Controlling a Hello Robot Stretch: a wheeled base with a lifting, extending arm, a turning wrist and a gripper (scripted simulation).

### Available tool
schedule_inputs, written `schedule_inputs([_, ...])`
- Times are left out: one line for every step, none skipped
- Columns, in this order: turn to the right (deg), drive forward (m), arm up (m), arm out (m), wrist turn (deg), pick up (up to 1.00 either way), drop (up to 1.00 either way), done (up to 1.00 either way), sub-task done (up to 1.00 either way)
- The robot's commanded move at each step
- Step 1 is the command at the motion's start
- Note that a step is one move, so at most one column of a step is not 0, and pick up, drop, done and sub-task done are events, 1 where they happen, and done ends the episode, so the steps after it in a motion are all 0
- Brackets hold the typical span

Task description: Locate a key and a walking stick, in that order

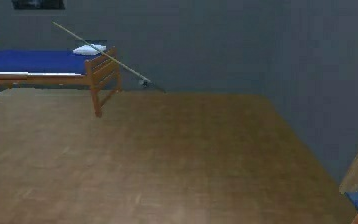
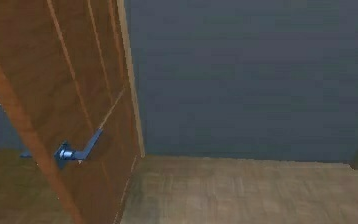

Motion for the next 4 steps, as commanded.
schedule_inputs([0.0,0.55,0.0,0.0,0.0,0.0,0.0,0.0,0.0])
schedule_inputs([45.0,0.0,0.0,0.0,0.0,0.0,0.0,0.0,0.0])
schedule_inputs([9.0,0.0,0.0,0.0,0.0,0.0,0.0,0.0,0.0])
schedule_inputs([0.0,0.55,0.0,0.0,0.0,0.0,0.0,0.0,0.0])
